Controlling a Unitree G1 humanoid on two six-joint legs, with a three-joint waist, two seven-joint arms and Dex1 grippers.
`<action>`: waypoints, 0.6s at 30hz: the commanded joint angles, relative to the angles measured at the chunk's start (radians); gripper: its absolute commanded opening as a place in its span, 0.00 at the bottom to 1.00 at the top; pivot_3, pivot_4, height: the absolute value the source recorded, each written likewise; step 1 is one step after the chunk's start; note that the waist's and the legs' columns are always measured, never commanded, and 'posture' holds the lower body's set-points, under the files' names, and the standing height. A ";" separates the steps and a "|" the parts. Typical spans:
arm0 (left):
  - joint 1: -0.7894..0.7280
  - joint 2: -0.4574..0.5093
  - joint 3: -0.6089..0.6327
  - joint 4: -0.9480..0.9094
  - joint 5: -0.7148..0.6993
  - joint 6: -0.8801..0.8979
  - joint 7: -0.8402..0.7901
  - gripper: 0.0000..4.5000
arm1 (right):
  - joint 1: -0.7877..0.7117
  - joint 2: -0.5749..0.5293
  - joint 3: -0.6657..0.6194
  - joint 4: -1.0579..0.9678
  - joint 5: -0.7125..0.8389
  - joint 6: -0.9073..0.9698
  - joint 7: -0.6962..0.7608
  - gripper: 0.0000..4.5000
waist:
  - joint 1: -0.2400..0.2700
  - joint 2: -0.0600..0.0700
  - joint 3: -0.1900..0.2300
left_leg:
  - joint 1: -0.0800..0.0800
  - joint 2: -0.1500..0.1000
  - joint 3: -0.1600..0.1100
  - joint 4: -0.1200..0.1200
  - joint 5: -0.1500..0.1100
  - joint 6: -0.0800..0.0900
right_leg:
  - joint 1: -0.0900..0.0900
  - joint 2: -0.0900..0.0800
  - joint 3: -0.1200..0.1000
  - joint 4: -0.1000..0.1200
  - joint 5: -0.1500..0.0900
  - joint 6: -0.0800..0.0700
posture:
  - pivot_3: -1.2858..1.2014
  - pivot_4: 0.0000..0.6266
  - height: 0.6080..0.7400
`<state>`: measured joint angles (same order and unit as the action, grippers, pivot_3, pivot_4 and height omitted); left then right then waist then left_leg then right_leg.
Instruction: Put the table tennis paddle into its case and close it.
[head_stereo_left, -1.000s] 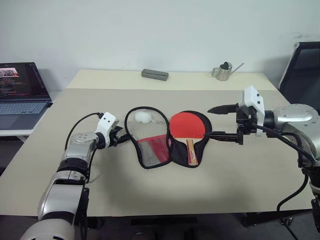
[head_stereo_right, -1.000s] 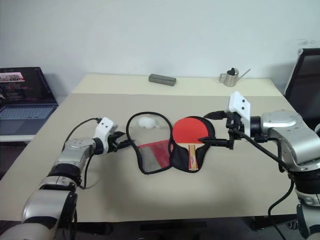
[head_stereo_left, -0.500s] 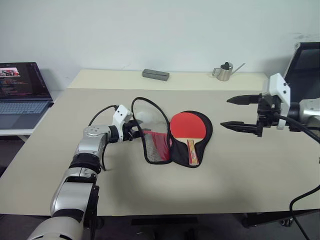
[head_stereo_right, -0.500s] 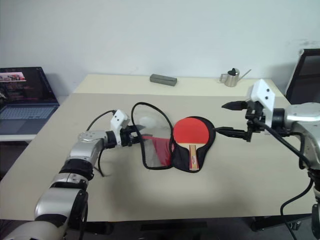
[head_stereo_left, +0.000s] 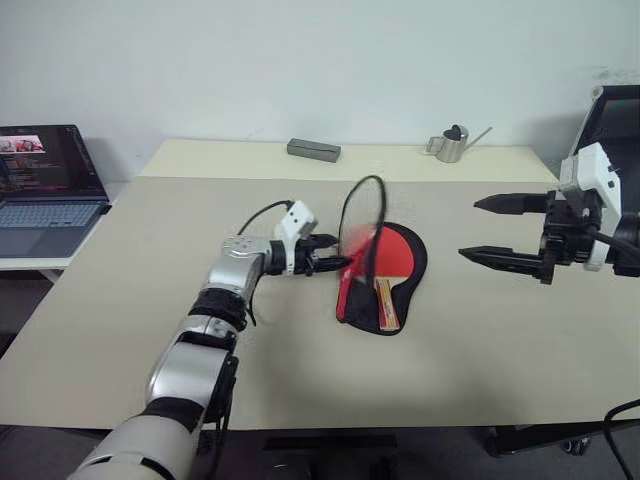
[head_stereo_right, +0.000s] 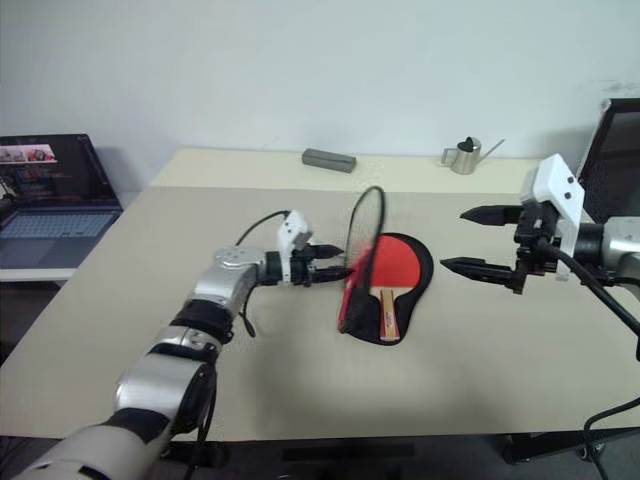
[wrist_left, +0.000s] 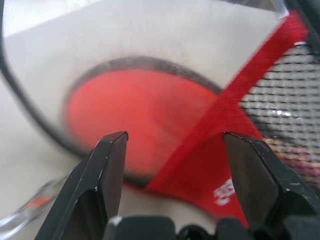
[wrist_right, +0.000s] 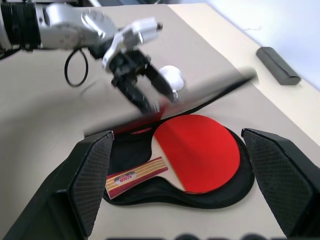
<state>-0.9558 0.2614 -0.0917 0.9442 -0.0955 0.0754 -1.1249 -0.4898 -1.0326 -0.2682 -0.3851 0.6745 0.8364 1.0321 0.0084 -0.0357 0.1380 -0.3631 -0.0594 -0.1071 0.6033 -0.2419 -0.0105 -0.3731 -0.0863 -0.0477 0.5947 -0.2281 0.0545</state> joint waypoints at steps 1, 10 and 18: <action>-0.040 -0.033 -0.014 0.038 0.018 -0.045 -0.006 0.73 | 0.011 -0.019 -0.060 -0.049 0.039 0.021 -0.027 1.00 | -0.001 0.000 0.000 | 0.000 0.000 0.000 0.000 0.000 0.000 | 0.000 0.000 0.000 0.000 0.000 0.000 | 0.52 0.24 1.00; -0.049 -0.106 -0.006 0.117 0.043 -0.092 0.065 0.73 | 0.023 0.005 -0.058 -0.078 0.090 0.041 -0.085 1.00 | -0.001 0.000 0.000 | 0.000 0.000 0.000 0.002 0.000 0.000 | 0.000 0.000 -0.001 0.000 0.001 0.001 | 0.52 0.24 1.00; 0.014 -0.049 0.066 -0.149 -0.073 0.004 0.000 0.73 | 0.014 0.122 -0.008 -0.086 0.142 0.083 -0.203 1.00 | -0.004 0.001 0.000 | 0.000 0.001 0.000 0.002 0.000 0.000 | 0.000 0.000 0.000 0.000 0.001 0.001 | 0.52 0.24 1.00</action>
<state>-0.9420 0.1927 -0.0612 0.9059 -0.1155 0.0514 -1.0915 -0.4609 -0.9211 -0.2753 -0.4460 0.7932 0.9115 0.8608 0.0045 -0.0350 0.1383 -0.3633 -0.0586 -0.1073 0.6053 -0.2421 -0.0100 -0.3730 -0.0861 -0.0474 0.5952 -0.2273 0.0557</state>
